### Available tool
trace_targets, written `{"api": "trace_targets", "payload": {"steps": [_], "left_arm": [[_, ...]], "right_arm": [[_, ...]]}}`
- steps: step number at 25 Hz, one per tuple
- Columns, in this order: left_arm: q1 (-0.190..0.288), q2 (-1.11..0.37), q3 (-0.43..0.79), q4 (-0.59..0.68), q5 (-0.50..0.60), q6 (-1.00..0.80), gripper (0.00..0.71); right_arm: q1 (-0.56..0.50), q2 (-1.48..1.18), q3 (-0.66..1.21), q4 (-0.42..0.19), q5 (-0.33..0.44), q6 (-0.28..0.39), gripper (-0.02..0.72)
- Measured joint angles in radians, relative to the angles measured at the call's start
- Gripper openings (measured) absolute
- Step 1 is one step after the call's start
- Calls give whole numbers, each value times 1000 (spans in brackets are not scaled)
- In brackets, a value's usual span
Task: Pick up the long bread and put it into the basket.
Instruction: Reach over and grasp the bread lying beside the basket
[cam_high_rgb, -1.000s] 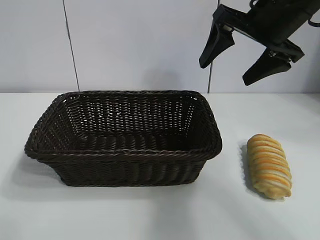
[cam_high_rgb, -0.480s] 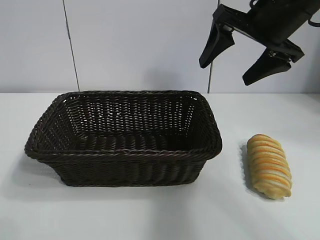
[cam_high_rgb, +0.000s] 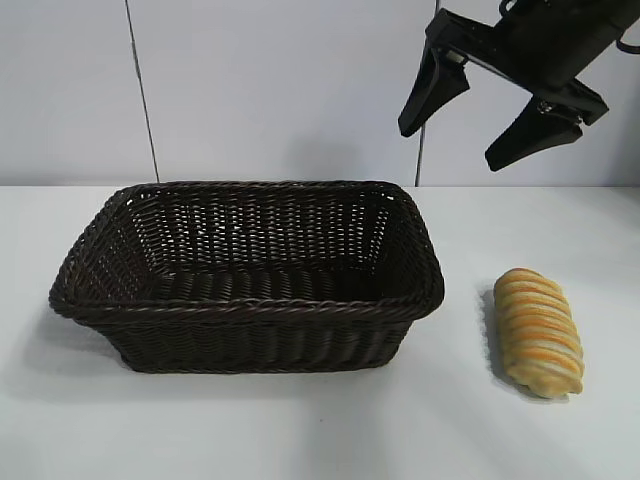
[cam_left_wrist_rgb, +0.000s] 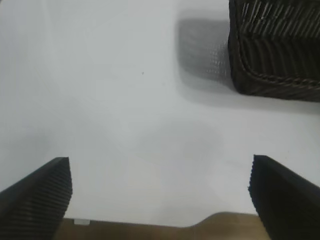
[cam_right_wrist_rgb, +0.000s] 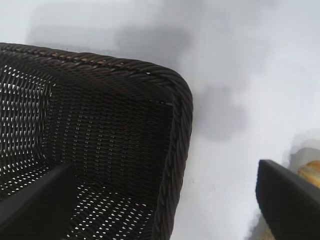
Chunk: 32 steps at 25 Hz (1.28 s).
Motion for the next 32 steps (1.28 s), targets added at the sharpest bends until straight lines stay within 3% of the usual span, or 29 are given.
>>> {"api": "trace_targets", "payload": {"steps": [7, 13, 17, 26, 29, 32], "left_arm": [[-79, -58, 0, -1, -3, 0, 694], [-84, -139, 0, 18, -4, 0, 694], [-84, -212, 0, 32, -4, 0, 694], [-84, -213, 39, 64, -67, 0, 694], [-84, -213, 40, 65, -75, 0, 694], [-84, -213, 40, 65, -75, 0, 694]], "right_arm": [[0, 0, 0, -8, 37, -2, 695], [0, -22, -5, -57, 76, 2, 695], [-2, -90, -9, -148, 122, 70, 695], [-35, -157, -10, -457, 288, 271, 695], [-35, -157, -10, -509, 288, 309, 695], [-35, -156, 6, -509, 259, 321, 695]]}}
